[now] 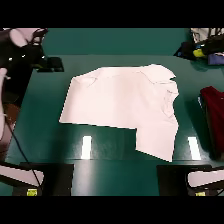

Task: Fold the shirts.

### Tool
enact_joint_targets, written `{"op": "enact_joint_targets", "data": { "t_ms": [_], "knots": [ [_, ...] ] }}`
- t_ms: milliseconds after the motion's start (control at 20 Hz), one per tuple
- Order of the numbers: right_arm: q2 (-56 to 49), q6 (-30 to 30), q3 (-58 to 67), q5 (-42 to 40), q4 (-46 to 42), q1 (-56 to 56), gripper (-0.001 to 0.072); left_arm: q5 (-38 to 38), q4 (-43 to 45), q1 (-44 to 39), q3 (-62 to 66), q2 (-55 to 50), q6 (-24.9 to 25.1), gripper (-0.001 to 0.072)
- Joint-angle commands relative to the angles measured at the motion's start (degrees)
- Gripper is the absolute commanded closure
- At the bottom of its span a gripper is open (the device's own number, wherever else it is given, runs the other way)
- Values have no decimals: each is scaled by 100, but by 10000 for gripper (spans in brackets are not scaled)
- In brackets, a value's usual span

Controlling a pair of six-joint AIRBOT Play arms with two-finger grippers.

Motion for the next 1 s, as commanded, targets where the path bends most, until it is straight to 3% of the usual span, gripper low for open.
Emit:
{"op": "enact_joint_targets", "data": {
  "t_ms": [0,200,350,600,950],
  "knots": [
    [450,-444,-133,1346,9,-151,395,-162,-741,704,-1397,750,400,63],
    [1172,-535,-1283,914,11,-98,395,-37,-1578,1357,-3541,1287,1270,63],
    [1639,-533,-2133,601,13,-98,396,249,-2155,1637,-4430,1268,1838,63],
    [2236,-531,-3067,219,7,-127,396,533,-2076,1635,-4898,1213,1853,63],
    [2487,-525,-3239,208,7,-127,396,400,-2096,1268,-5023,1185,1851,64]
  ]
}}
